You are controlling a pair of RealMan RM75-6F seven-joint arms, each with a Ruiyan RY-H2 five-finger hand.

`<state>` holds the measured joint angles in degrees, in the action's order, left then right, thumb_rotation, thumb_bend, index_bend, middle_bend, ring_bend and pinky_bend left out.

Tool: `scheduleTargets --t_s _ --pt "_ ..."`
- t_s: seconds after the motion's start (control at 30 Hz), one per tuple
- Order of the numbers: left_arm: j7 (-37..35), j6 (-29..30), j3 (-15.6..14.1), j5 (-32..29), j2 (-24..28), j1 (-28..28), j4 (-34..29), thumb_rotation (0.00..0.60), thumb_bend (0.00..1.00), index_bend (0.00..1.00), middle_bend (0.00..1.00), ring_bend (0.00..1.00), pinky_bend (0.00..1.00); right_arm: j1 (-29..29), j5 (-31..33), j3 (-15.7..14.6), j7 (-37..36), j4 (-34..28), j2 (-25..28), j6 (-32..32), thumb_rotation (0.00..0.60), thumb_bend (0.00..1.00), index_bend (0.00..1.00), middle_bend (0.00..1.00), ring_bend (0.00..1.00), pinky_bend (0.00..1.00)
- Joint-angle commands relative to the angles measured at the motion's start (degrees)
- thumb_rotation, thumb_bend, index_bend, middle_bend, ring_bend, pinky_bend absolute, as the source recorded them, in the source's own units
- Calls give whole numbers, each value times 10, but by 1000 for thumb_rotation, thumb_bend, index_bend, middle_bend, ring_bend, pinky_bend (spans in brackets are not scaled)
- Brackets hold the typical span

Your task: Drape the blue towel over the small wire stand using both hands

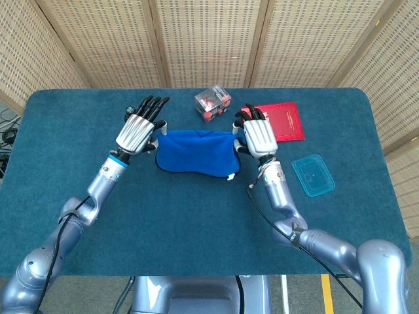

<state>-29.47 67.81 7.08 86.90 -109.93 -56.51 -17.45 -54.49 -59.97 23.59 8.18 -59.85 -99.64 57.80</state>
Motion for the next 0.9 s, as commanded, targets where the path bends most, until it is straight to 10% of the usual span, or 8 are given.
scheduleTargets --t_s 0.03,0.9 --pt "-3 -2 -1 -2 -3 1 6 600 430 721 0 0 0 0 0 1 -1 1 -1 0 600 490 616 278 80 124" --pt "-16 -38 -9 -14 -15 13 41 600 427 721 0 0 0 -4 -4 -3 12 11 -14 -7 600 492 616 278 80 124"
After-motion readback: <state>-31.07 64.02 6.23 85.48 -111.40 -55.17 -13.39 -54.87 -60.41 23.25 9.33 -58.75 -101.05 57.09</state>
